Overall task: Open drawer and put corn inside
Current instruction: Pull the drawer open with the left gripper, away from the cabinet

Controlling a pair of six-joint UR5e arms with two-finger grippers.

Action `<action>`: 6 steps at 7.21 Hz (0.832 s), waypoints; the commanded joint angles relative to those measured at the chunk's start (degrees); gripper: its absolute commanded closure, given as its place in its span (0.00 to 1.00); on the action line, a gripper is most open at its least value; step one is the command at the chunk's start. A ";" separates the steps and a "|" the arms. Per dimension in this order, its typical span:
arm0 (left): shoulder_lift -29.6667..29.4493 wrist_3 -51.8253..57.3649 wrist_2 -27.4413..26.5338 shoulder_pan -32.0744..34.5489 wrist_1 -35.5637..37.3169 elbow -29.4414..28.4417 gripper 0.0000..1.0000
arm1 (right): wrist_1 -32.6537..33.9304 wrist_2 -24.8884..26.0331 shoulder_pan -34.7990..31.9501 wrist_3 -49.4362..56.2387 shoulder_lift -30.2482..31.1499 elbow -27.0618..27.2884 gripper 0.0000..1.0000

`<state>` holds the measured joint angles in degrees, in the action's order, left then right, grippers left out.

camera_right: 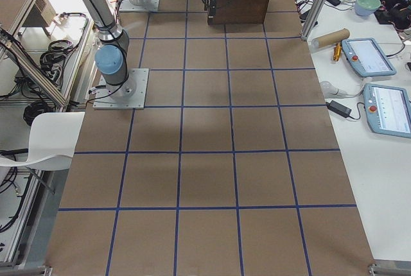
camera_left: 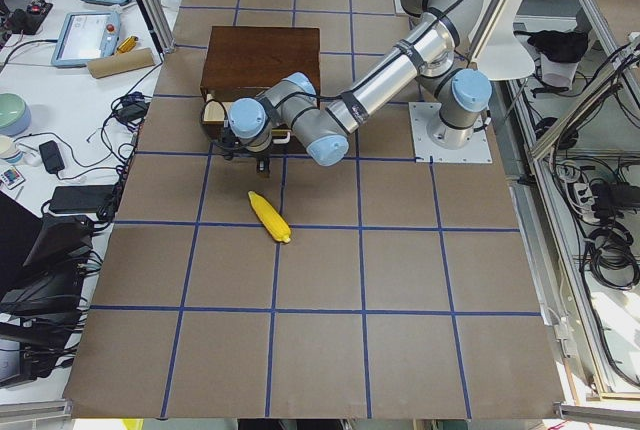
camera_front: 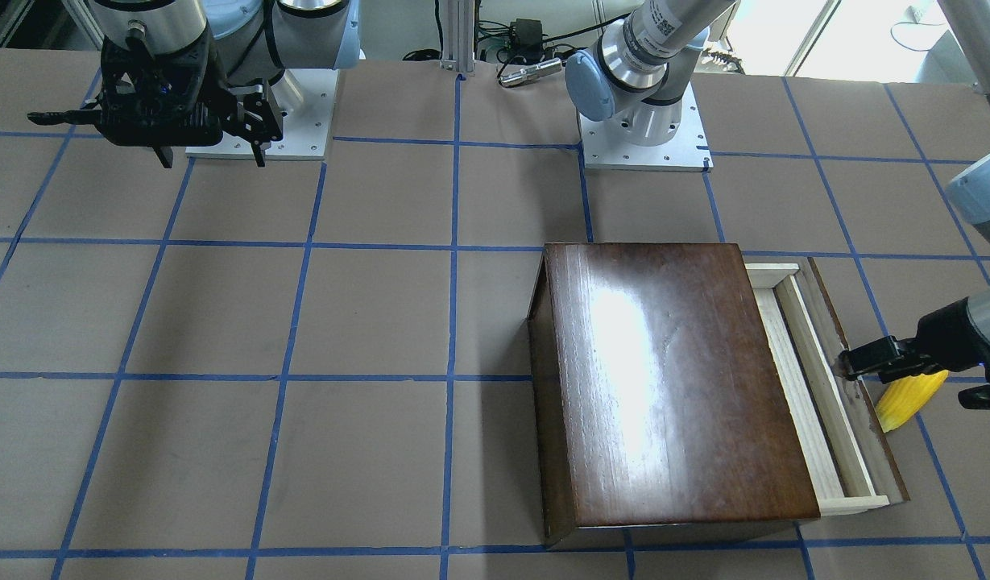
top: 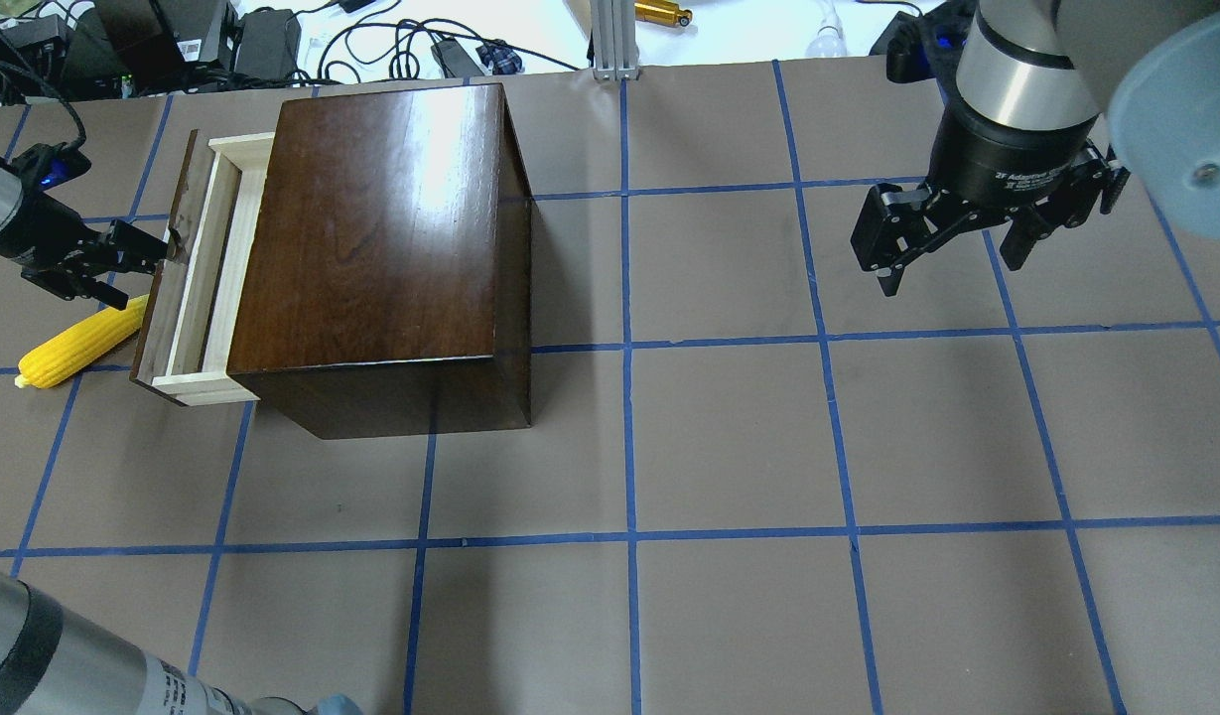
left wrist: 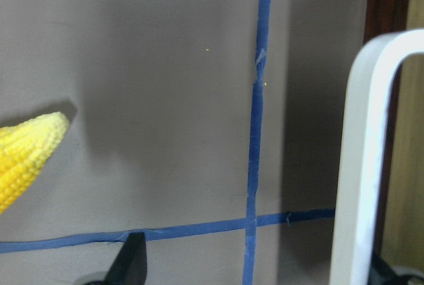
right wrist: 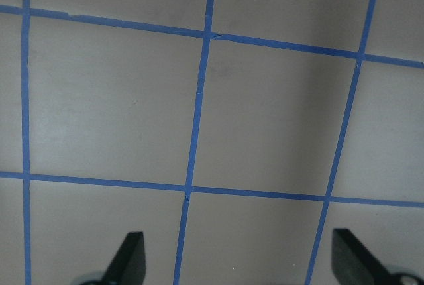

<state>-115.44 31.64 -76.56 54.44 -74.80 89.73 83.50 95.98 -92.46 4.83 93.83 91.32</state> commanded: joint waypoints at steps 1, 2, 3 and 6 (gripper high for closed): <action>0.31 0.43 0.01 -1.25 -0.09 -0.17 0.00 | 0.00 0.09 0.00 0.00 -0.05 0.00 0.00; 0.31 0.79 0.09 -2.22 -0.09 -0.08 0.00 | 0.00 0.09 0.00 0.00 -0.05 0.00 0.00; -0.13 0.70 0.10 -2.14 -0.09 -0.08 0.00 | 0.00 0.00 0.00 0.00 0.04 0.00 0.00; 1.44 0.53 0.10 -2.05 -0.09 -0.34 0.00 | 0.00 0.00 0.00 0.00 -0.05 0.00 0.00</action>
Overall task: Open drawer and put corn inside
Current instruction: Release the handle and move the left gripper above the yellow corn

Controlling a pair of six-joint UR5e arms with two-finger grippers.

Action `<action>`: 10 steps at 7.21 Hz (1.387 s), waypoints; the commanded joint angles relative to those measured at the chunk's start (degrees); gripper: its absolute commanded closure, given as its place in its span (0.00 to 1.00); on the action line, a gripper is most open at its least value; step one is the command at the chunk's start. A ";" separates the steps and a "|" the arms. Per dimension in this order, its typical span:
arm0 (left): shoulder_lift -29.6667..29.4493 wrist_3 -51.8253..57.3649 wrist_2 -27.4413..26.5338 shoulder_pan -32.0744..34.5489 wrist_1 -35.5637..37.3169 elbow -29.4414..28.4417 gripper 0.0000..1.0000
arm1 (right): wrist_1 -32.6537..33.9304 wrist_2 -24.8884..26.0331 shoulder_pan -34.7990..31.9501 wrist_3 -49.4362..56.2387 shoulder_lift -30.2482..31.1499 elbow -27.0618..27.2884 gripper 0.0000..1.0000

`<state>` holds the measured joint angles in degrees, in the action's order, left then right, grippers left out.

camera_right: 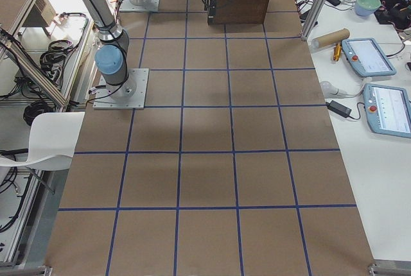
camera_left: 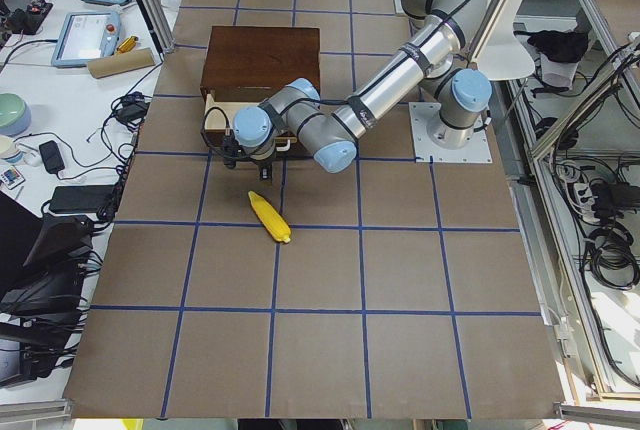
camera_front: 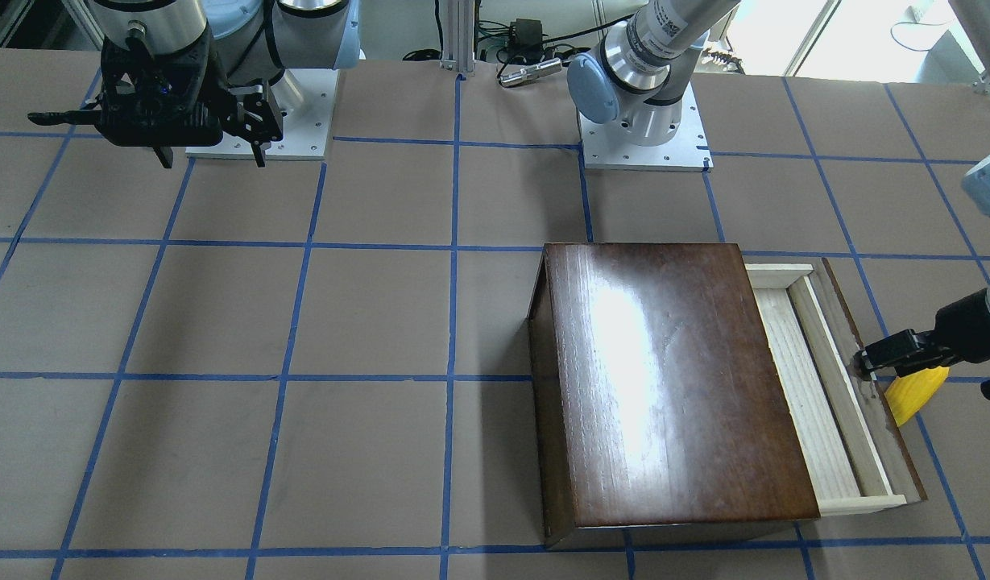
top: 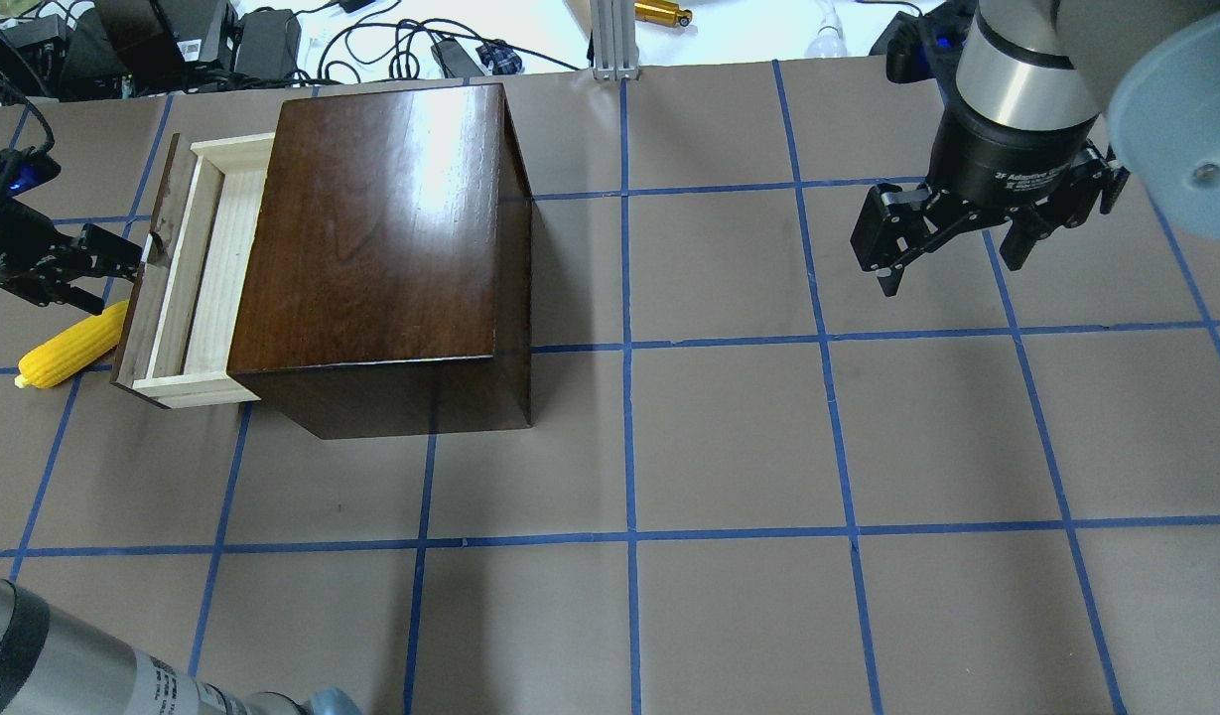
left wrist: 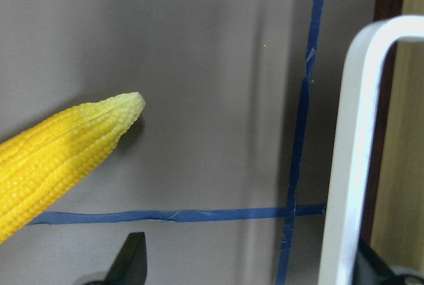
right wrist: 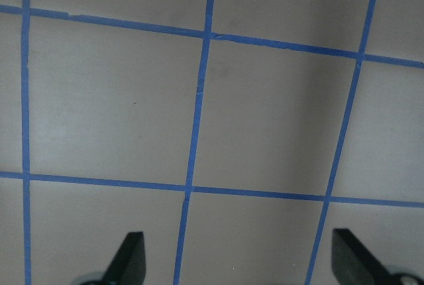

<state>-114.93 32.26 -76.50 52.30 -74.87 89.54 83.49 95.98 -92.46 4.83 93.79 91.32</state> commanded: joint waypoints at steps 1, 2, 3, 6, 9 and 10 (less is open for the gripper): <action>1.81 -0.10 0.04 0.17 -0.62 -1.11 0.00 | 0.00 0.00 0.00 0.00 0.07 0.00 0.00; 2.77 -0.18 -0.05 0.34 -2.28 -2.34 0.00 | 0.00 0.08 0.00 0.00 0.08 0.00 0.00; 3.74 0.08 -0.22 0.00 -3.17 -3.05 0.00 | 0.00 0.00 0.00 0.00 -0.01 0.00 0.00; 1.39 6.11 -9.43 -0.09 -2.13 -5.77 0.00 | 0.00 0.08 0.00 0.00 -0.01 0.00 0.00; -2.74 14.38 -15.69 -0.36 5.52 -4.46 0.00 | 0.00 0.08 0.00 0.00 0.07 0.00 0.00; -3.71 15.54 -15.87 -0.36 6.22 -4.20 0.00 | 0.00 0.09 0.00 0.00 -0.01 0.00 0.00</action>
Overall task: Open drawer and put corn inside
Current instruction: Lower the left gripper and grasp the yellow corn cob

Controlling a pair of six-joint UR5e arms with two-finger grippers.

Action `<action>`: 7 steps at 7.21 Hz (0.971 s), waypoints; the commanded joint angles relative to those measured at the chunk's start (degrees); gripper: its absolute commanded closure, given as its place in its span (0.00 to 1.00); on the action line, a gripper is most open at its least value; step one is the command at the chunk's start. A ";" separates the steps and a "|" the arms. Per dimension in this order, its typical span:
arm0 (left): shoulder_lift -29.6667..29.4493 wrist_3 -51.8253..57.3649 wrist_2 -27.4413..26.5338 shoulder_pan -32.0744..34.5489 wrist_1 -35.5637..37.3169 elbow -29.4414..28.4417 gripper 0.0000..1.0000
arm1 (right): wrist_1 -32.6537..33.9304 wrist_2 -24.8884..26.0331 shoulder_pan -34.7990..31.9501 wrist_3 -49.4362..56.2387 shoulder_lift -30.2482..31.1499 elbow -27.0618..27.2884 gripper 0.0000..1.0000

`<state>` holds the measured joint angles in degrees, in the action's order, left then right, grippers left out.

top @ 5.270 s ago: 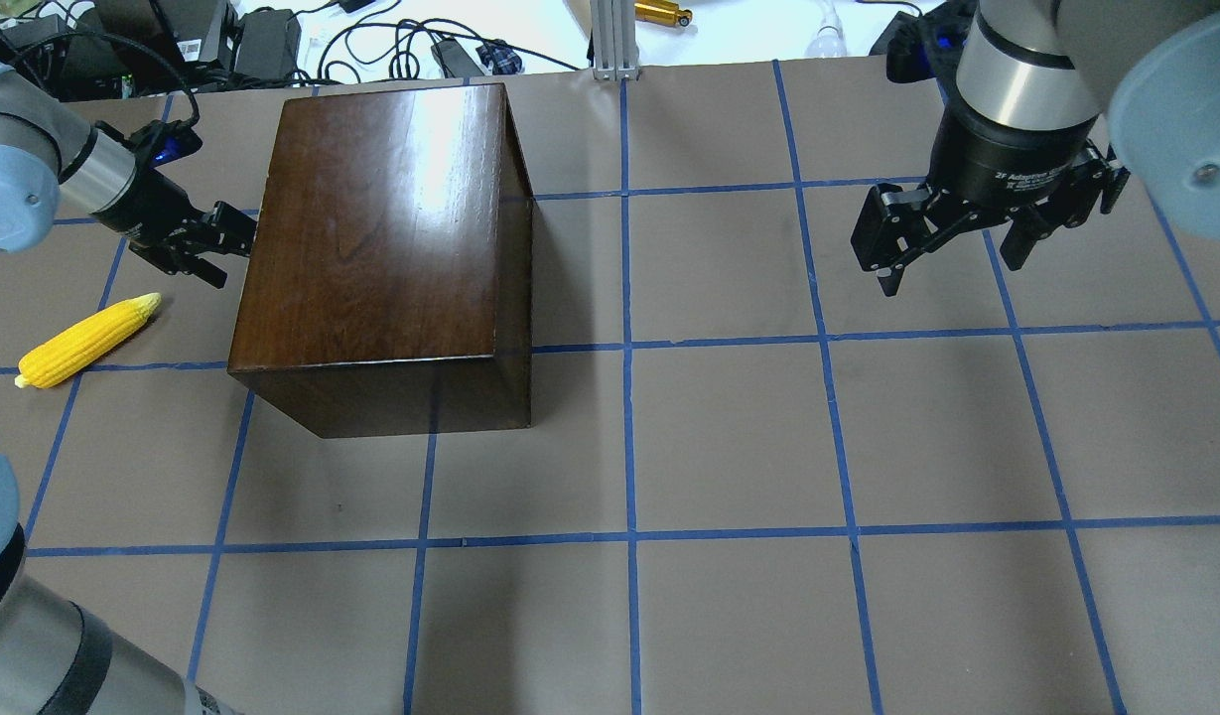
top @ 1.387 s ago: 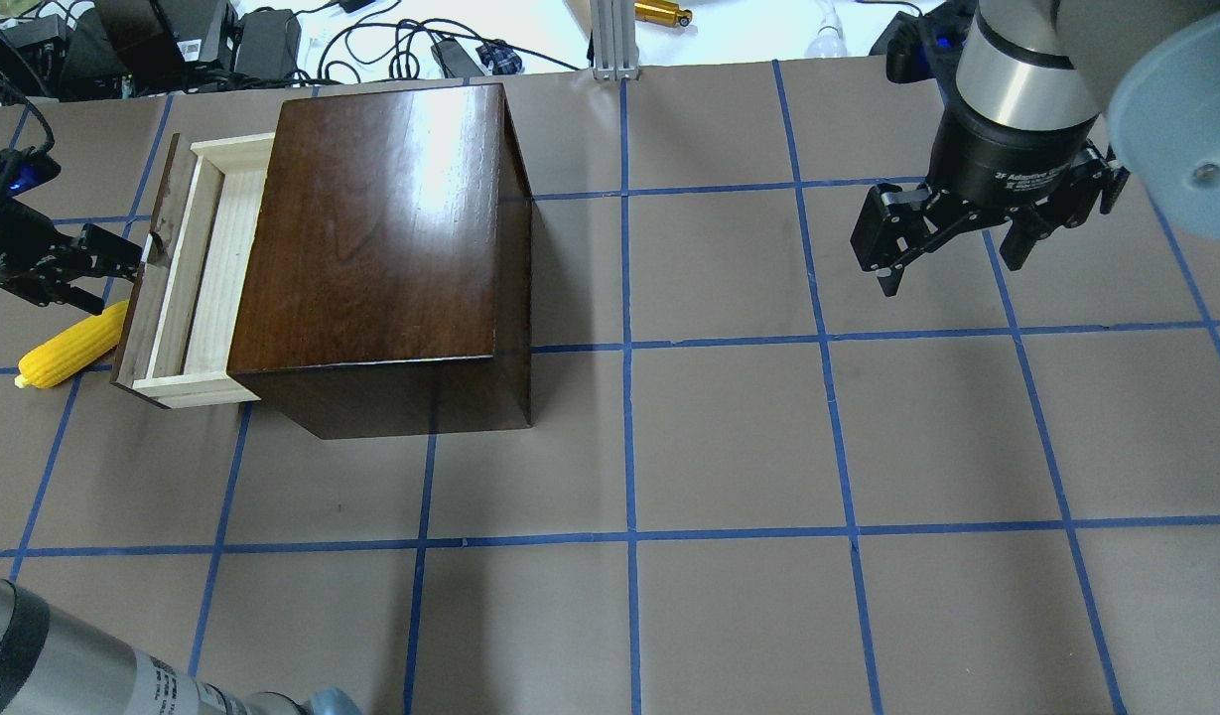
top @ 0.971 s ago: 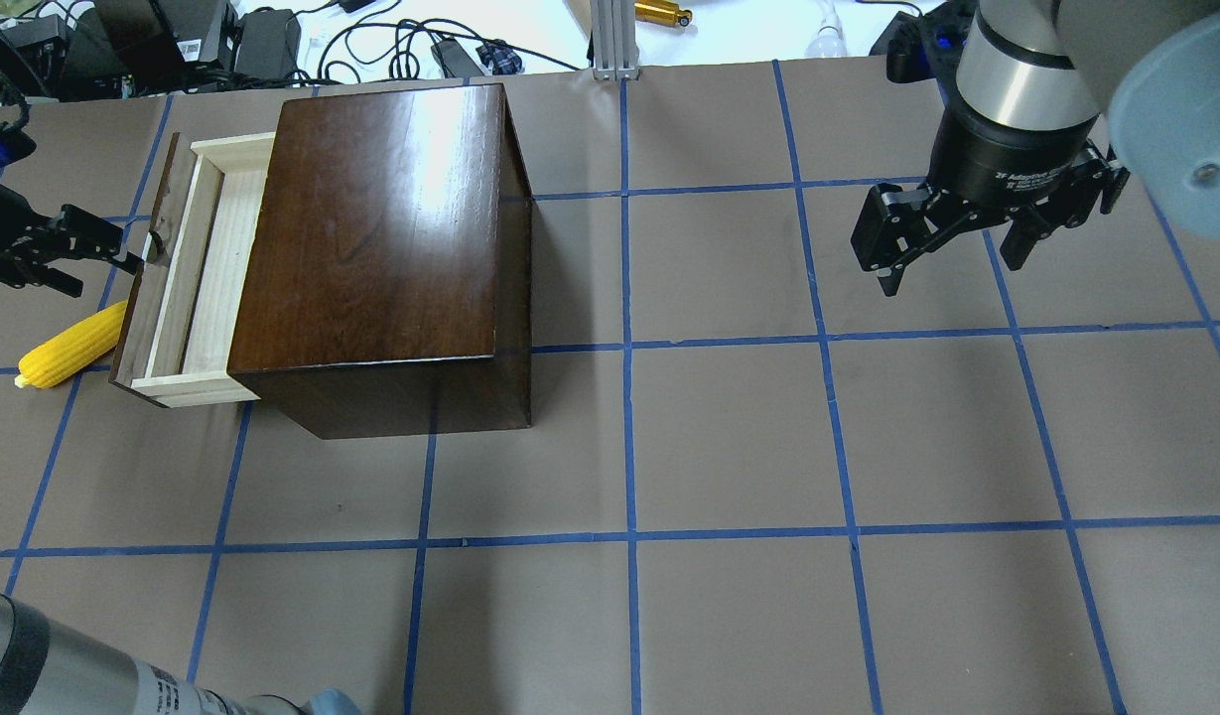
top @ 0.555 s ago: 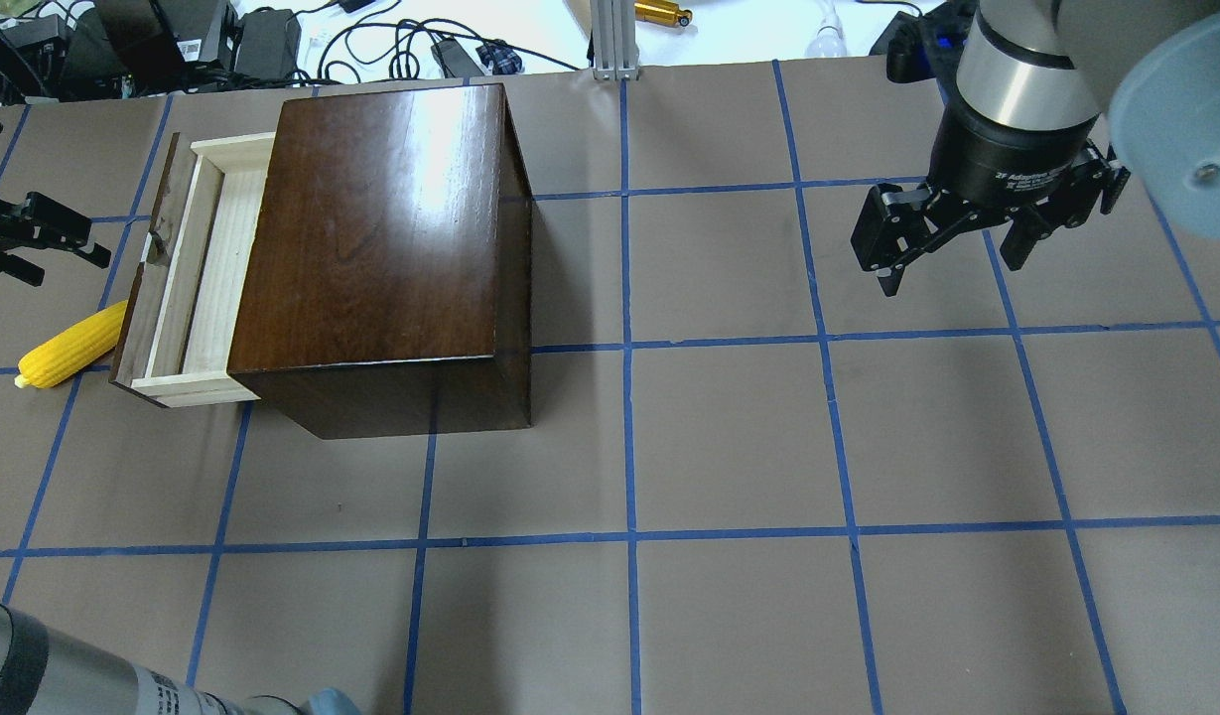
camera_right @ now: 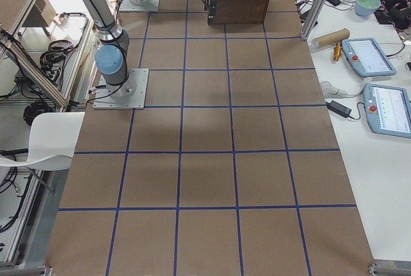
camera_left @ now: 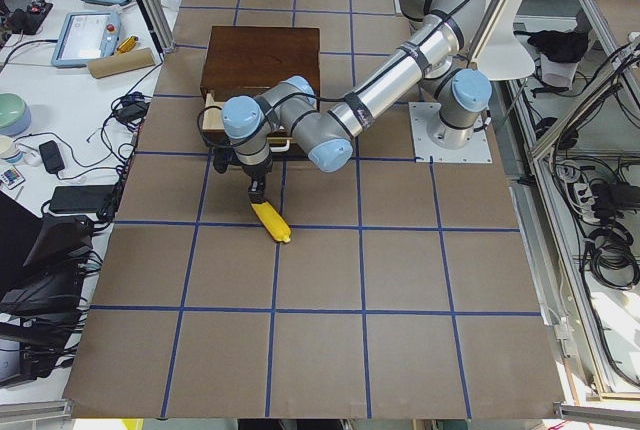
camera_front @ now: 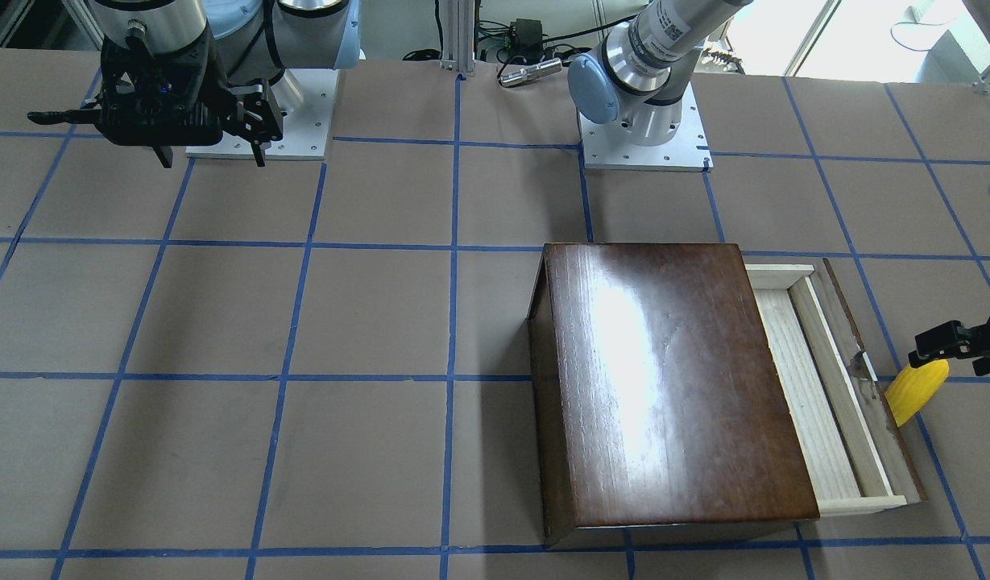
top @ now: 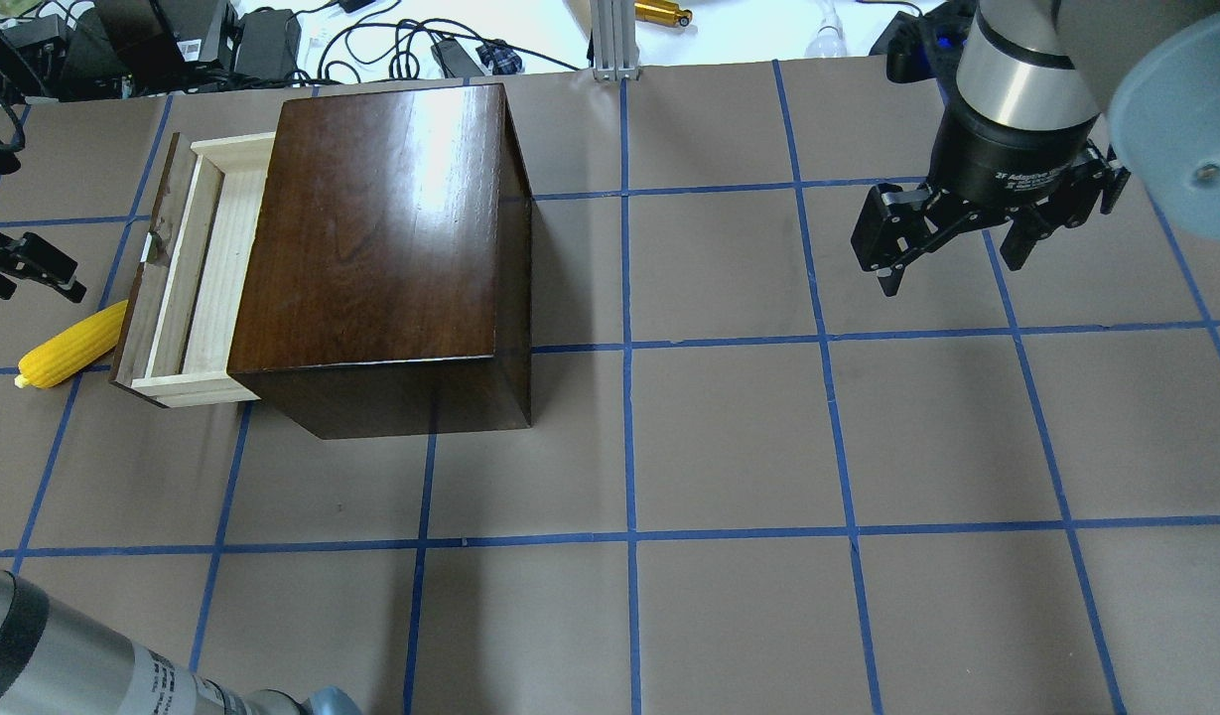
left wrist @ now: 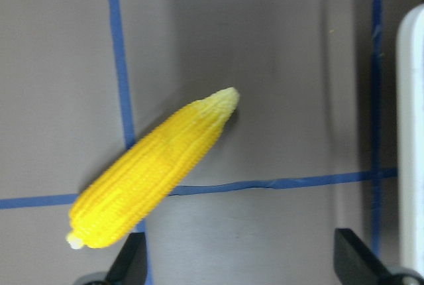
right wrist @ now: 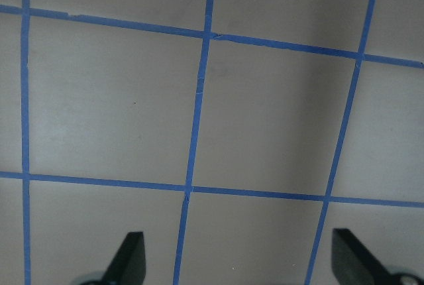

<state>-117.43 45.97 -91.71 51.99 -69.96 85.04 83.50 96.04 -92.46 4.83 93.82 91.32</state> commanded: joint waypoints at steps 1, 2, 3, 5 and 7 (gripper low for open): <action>-1.83 1.84 -0.66 -0.13 2.89 0.22 0.00 | 0.00 -0.06 0.00 0.00 -0.04 0.00 0.00; -3.41 1.75 -0.66 -1.00 4.30 0.30 0.00 | 0.00 -0.06 0.00 0.00 0.05 0.00 0.00; -4.55 1.93 -0.66 -1.62 5.27 0.82 0.00 | 0.00 0.03 0.00 0.00 -0.04 0.00 0.00; -5.70 1.93 -0.75 -1.80 8.95 3.45 0.00 | 0.00 -0.06 0.00 0.00 0.05 0.00 0.00; -6.49 1.93 -1.89 -2.85 12.74 5.57 0.00 | 0.00 -0.06 0.00 0.00 -0.04 0.00 0.00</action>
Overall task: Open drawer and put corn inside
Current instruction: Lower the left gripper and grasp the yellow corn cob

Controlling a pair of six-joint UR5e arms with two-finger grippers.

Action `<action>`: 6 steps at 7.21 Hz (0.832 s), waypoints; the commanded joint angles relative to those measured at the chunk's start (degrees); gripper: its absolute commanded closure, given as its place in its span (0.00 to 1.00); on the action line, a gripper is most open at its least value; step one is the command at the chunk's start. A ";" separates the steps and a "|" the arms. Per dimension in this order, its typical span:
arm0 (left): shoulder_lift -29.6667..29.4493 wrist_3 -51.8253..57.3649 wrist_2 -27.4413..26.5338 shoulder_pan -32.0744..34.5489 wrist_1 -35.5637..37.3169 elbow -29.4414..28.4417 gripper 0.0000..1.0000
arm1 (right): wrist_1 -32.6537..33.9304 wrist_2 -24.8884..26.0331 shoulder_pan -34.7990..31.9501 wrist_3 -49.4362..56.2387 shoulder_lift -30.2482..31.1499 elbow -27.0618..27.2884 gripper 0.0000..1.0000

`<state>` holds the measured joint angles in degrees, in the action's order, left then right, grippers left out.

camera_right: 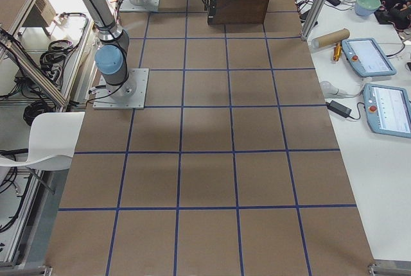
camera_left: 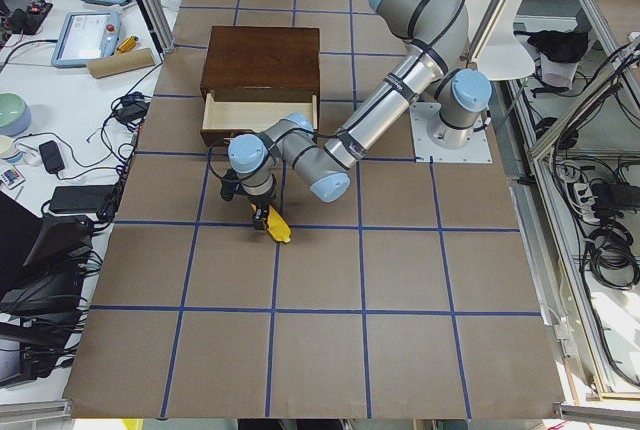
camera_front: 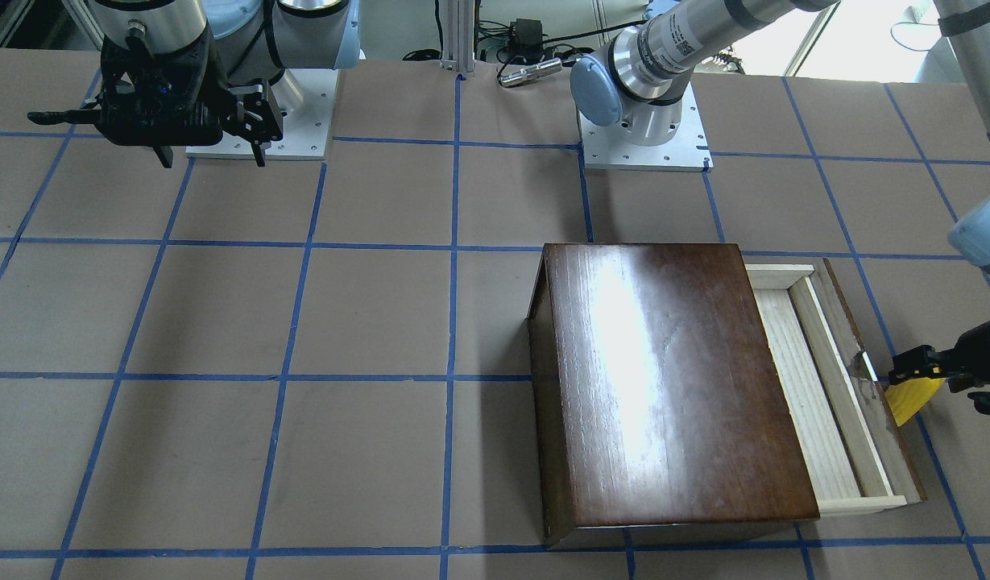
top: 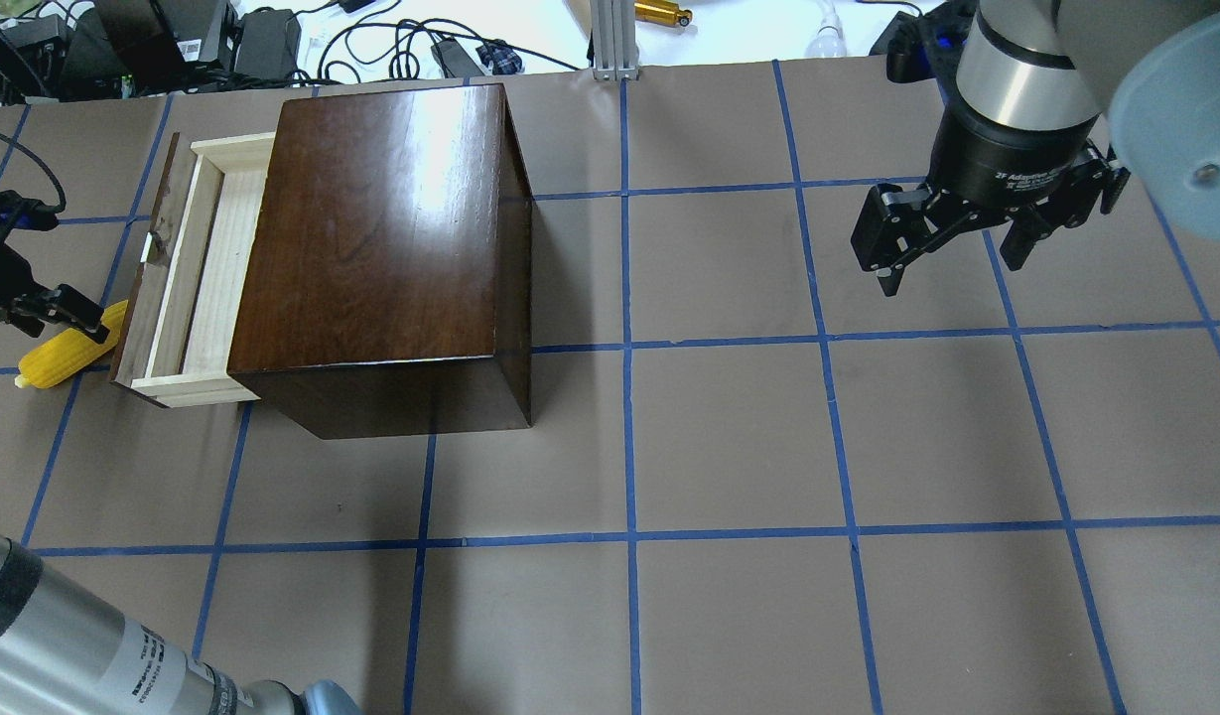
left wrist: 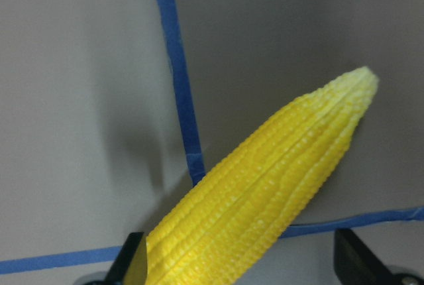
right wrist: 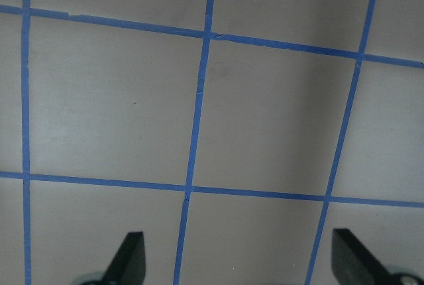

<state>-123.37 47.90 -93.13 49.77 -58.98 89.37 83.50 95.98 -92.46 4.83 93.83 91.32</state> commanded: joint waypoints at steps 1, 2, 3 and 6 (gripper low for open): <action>-0.82 0.18 -0.47 -0.64 1.94 1.33 0.00 | 0.00 0.00 0.00 0.00 -0.05 0.00 0.00; -1.43 0.09 -0.38 -0.64 2.11 1.33 0.00 | 0.00 0.00 0.00 0.00 -0.05 0.00 0.00; -1.79 0.09 -0.38 -0.73 2.63 1.42 0.00 | 0.00 0.00 0.00 0.00 0.03 0.00 0.00; -2.84 0.09 -0.29 -0.73 4.05 1.42 0.00 | 0.00 0.00 0.00 0.00 0.03 0.00 0.00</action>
<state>-125.91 47.97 -93.44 49.05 -55.40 90.76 83.50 95.98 -92.46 4.83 93.81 91.32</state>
